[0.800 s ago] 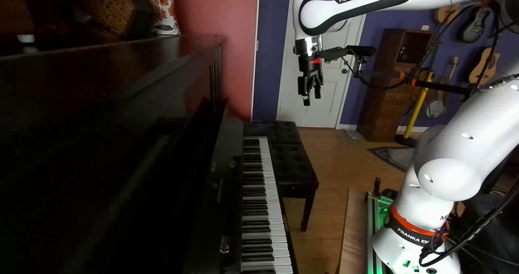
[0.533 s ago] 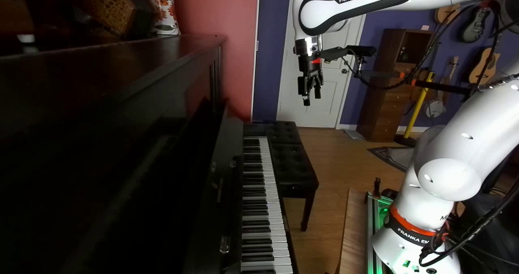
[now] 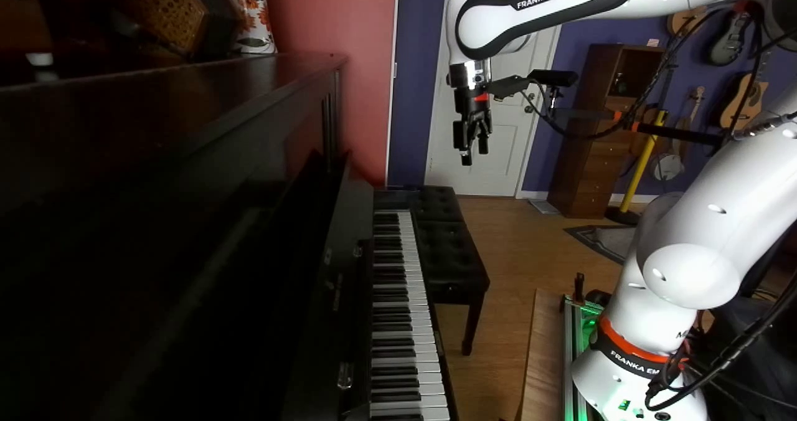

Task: Press the second f sharp key from the right on the piano

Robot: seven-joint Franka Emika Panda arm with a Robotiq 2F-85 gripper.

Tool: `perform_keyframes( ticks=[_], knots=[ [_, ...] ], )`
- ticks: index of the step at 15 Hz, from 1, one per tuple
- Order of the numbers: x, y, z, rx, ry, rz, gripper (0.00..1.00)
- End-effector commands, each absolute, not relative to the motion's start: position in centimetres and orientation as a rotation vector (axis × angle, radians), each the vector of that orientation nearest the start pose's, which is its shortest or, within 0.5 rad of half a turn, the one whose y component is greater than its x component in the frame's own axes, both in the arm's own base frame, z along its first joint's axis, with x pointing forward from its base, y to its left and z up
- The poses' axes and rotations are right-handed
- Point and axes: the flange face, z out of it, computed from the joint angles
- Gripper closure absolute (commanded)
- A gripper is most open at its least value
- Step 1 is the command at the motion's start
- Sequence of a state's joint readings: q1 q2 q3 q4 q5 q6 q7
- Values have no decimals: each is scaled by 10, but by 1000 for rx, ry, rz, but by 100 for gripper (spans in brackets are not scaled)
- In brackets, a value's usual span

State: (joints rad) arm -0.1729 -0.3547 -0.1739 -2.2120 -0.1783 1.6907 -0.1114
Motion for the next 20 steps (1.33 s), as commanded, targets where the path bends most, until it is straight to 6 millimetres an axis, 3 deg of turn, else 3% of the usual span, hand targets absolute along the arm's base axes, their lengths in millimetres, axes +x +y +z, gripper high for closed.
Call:
perform_keyframes(
  ticks=[1,5,10,11,14,18,20],
  knots=[
    [421,-163,472,-3213,221,162,0],
    [442,-171,423,-3210,200,-94,0],
    [452,-180,361,-3126,283,-269,0],
    [452,-176,380,-3162,256,-234,0],
    [454,-179,361,-3145,283,-244,0],
    [454,-179,362,-3144,285,-249,0],
    [463,-184,343,-3164,225,-228,0]
  ],
)
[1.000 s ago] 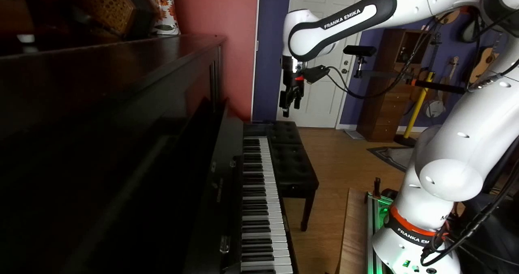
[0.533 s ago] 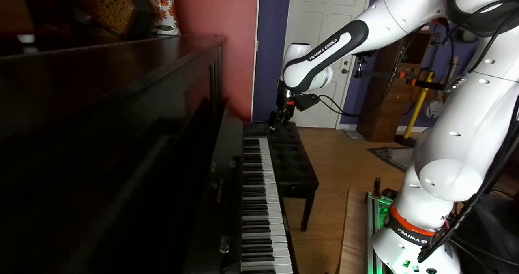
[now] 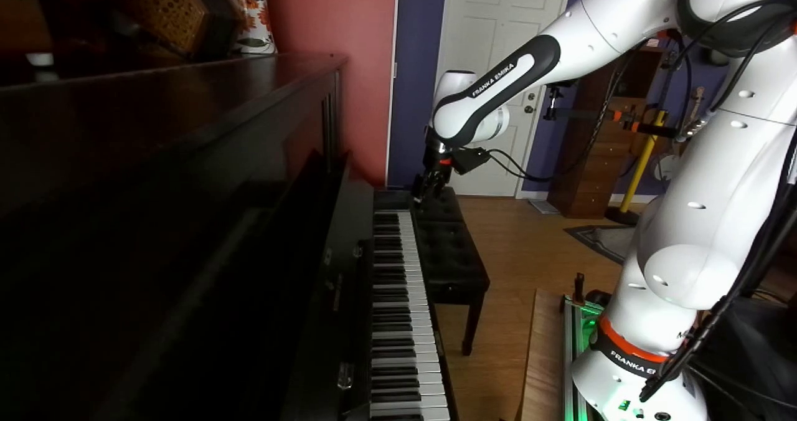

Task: Press the second f sharp key from the right on the piano

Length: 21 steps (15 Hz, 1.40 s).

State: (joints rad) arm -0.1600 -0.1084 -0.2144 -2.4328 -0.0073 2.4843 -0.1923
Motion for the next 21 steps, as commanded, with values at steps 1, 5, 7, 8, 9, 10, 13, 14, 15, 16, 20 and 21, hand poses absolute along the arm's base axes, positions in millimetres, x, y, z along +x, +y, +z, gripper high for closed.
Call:
perform_keyframes(
  ticks=[1,5,7,8,9,10,13,14,15,16,20,21],
  knots=[
    [467,-185,334,-3152,164,-210,0],
    [481,-189,299,-3160,-61,-158,0],
    [487,-191,283,-3139,-155,-151,0],
    [490,-191,275,-3126,-197,-149,0],
    [493,-192,267,-3116,-230,-145,11],
    [496,-193,260,-3109,-256,-140,26],
    [503,-199,240,-3104,-305,-142,49],
    [505,-202,234,-3107,-322,-154,58],
    [507,-205,227,-3114,-330,-160,65],
    [509,-208,221,-3120,-330,-164,73],
    [518,-214,200,-3128,-311,-185,99],
    [521,-214,197,-3130,-314,-189,100]
  ],
)
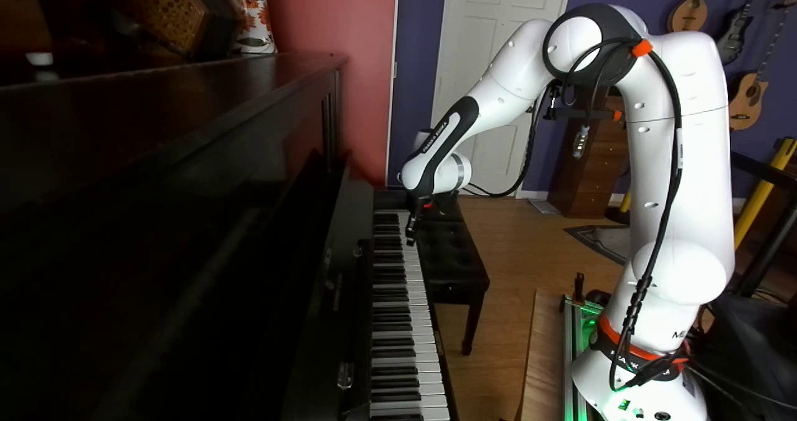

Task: Press the second f sharp key from the right on the piano

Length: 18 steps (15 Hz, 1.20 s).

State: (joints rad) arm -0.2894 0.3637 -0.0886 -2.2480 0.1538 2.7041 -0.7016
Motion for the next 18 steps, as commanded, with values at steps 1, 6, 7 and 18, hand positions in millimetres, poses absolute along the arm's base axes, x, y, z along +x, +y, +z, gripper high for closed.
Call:
perform_keyframes(
  ticks=[1,6,7,18],
  knots=[
    [524,-213,193,-3127,-315,-194,100],
    [539,-209,178,-3131,-344,-213,100],
    [541,-209,176,-3132,-351,-218,100],
    [551,-213,154,-3142,-371,-251,100]
  ],
)
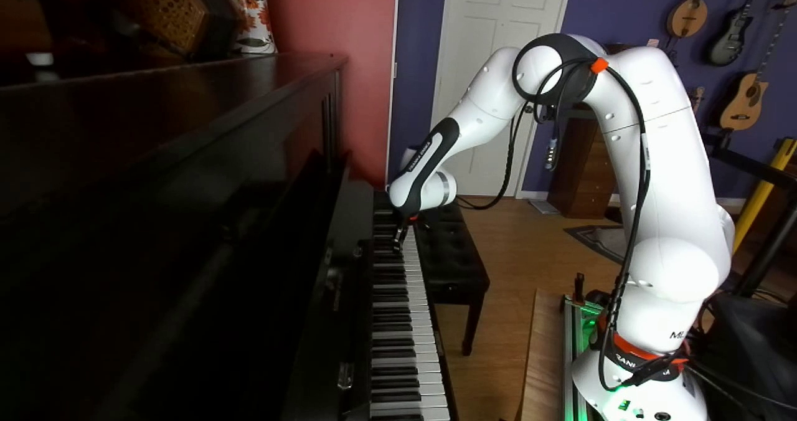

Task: Press the second f sharp key from the right on the piano

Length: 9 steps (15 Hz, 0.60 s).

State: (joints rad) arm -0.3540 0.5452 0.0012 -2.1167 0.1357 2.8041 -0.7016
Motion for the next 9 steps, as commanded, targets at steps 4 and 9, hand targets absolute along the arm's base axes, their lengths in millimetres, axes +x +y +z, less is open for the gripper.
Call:
perform_keyframes(
  ticks=[4,9],
  knots=[
    [550,-214,144,-3141,-373,-226,100],
    [550,-215,144,-3144,-375,-226,100]
  ],
)
